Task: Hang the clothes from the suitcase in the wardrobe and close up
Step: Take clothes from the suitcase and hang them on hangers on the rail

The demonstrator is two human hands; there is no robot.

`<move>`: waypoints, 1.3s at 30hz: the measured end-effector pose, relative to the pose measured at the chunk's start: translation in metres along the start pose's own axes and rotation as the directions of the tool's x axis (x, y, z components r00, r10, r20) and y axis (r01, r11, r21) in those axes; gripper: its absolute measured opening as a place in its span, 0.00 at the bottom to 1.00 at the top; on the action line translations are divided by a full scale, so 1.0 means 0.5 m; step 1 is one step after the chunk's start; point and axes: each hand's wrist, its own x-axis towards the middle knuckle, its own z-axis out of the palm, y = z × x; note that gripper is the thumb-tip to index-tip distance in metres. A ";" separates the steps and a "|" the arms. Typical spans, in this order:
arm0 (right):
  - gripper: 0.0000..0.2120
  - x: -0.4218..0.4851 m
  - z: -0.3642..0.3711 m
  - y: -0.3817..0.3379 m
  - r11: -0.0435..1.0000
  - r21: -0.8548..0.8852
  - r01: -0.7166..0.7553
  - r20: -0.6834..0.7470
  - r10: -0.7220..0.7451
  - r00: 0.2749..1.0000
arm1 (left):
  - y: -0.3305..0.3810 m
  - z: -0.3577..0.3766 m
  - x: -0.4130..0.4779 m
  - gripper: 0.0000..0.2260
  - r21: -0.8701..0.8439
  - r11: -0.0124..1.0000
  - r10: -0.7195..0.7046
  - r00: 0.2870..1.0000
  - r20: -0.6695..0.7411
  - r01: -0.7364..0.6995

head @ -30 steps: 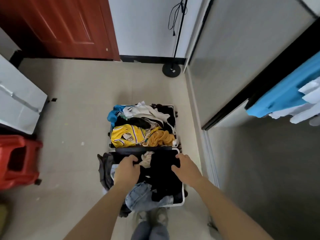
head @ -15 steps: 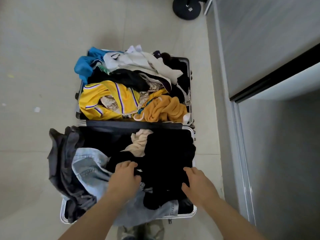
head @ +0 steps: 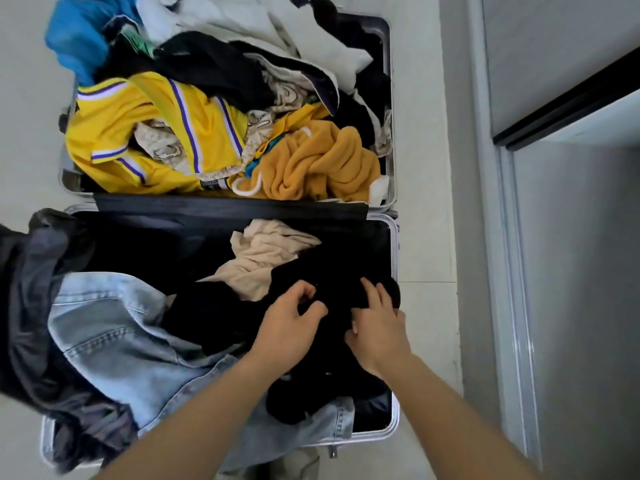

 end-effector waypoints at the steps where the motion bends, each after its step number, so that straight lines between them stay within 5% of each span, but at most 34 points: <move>1: 0.09 -0.027 0.011 0.002 1.000 0.025 0.003 -0.026 -0.003 1.000 | 0.006 0.003 -0.026 0.08 -0.049 0.997 -0.063 0.998 -0.010 0.062; 4: 0.09 -0.097 0.000 0.006 0.884 0.464 -0.061 -0.098 0.120 0.988 | 0.029 -0.013 -0.093 0.09 -0.215 0.941 -0.287 0.954 -0.087 0.263; 7: 0.10 -0.167 -0.080 -0.016 0.439 0.883 -0.167 0.060 0.247 0.967 | 0.100 -0.038 -0.170 0.10 -0.488 0.770 -0.490 0.871 -0.037 0.412; 11: 0.07 -0.277 -0.221 -0.076 -0.031 0.978 -0.207 0.208 0.240 0.948 | 0.249 -0.067 -0.301 0.12 -0.639 0.643 -0.435 0.888 0.149 0.422; 14: 0.09 -0.396 -0.342 -0.118 -0.159 0.970 -0.181 0.219 0.262 0.940 | 0.378 -0.108 -0.421 0.15 -0.647 0.625 -0.322 0.900 0.294 0.436; 22: 0.11 -0.768 -0.656 -0.181 -0.164 0.985 -0.057 0.069 0.067 0.995 | 0.665 -0.231 -0.758 0.11 -0.458 0.887 0.036 0.983 0.182 0.053; 24: 0.16 -0.857 -0.715 -0.193 -0.186 0.982 0.014 -0.014 0.002 1.000 | 0.727 -0.261 -0.840 0.09 -0.405 0.912 0.142 0.976 0.163 -0.065; 26: 0.07 -0.932 -0.757 -0.201 -0.216 0.972 0.094 -0.106 -0.043 0.993 | 0.785 -0.290 -0.906 0.08 -0.362 0.912 0.265 0.951 0.158 -0.193; 28: 0.10 -0.989 -0.793 -0.202 -0.239 0.961 0.141 -0.163 -0.075 0.984 | 0.843 -0.319 -0.955 0.17 -0.329 0.899 0.352 0.923 0.154 -0.288; 30: 0.14 -1.032 -0.828 -0.199 -0.124 0.972 0.200 -0.209 -0.065 0.976 | 0.898 -0.347 -1.001 0.25 -0.341 0.884 0.395 0.901 0.180 -0.320; 34: 0.34 -1.100 -0.922 -0.212 0.231 0.892 0.387 -0.393 -0.023 0.919 | 1.020 -0.377 -1.095 0.21 -0.406 0.836 0.492 0.831 0.258 -0.369; 37: 0.45 -1.128 -0.964 -0.243 0.446 0.757 0.478 -0.450 -0.174 0.876 | 1.076 -0.394 -1.138 0.26 -0.471 0.809 0.501 0.832 0.239 -0.352; 39: 0.41 -1.137 -0.982 -0.264 0.507 0.662 0.552 -0.475 -0.287 0.832 | 1.108 -0.402 -1.164 0.26 -0.482 0.802 0.502 0.836 0.220 -0.354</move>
